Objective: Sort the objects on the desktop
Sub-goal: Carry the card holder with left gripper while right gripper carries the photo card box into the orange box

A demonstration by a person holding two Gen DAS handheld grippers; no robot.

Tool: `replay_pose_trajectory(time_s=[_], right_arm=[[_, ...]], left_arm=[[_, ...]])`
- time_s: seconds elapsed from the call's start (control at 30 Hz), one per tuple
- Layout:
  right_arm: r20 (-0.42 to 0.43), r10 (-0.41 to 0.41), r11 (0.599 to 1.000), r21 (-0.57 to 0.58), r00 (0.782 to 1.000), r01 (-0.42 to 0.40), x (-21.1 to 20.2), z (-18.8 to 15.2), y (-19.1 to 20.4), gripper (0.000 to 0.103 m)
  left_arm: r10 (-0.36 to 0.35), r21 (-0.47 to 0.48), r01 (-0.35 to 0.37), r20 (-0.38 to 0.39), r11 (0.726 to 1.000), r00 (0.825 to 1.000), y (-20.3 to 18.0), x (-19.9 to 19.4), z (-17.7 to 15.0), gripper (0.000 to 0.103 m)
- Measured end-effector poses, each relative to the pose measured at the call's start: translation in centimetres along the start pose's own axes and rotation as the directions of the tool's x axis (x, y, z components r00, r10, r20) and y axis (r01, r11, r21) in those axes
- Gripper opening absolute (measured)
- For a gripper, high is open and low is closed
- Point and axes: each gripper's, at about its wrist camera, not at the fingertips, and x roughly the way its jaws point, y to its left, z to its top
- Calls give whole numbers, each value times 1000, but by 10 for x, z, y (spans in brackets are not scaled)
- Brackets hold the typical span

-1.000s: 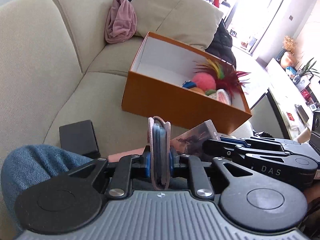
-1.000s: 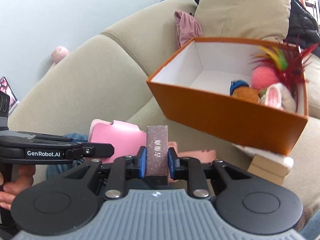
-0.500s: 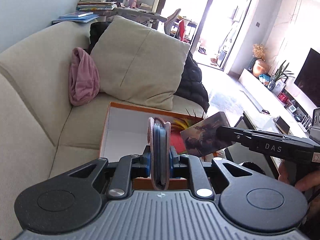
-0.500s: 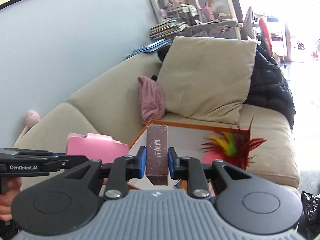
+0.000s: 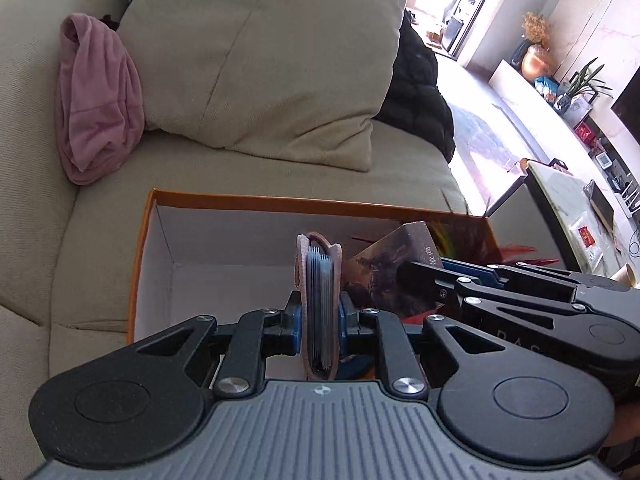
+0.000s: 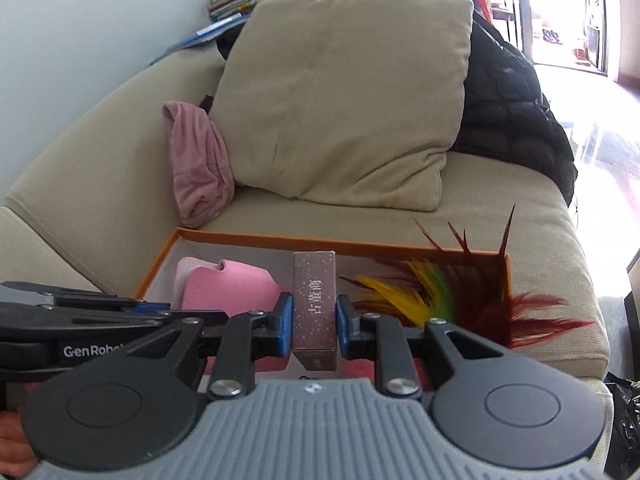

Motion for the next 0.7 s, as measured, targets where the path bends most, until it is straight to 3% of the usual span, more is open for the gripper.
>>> replay_pose_trajectory(time_s=[0.3,0.57,0.7], right_arm=[[-72,-74,996,40,995,76,41,0,-7,24],[-85,-28,987,155,996,41,41,3,-26,28],[-67,23,984,177,997,-11,29,5,-29,28]], left_arm=[[-26,-21,24,-86,999,996,6,34,13,18],[-94,-148,77,-110,986,990,15,45,21,19],[-135,-206,112,-101,972,986,16,46,23,25]])
